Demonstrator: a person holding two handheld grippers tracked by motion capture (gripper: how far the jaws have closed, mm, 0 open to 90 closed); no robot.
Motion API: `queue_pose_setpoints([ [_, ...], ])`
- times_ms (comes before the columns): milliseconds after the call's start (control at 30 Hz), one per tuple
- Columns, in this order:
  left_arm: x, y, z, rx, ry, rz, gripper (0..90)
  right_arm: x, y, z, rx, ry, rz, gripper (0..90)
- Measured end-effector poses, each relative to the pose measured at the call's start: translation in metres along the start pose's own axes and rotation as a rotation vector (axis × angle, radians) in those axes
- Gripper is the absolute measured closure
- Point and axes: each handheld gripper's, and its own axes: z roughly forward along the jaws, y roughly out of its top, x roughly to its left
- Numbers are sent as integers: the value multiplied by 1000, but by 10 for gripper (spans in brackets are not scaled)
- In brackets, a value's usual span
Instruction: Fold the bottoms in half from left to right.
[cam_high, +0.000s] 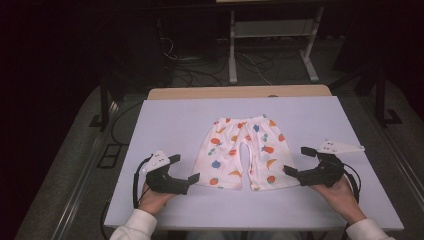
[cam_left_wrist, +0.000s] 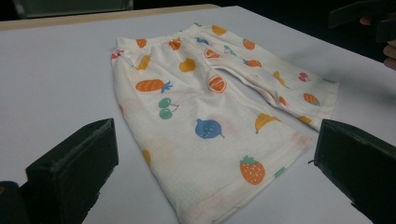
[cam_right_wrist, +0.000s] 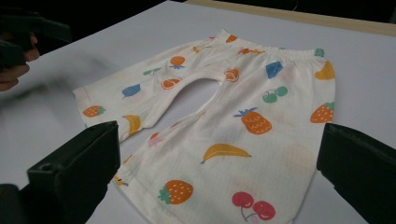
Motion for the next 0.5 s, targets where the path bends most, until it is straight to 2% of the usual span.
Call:
queue_pose_setpoints([
  [500, 0, 0, -1, -3, 0, -4, 0, 3, 17, 12, 1, 15, -16, 0],
])
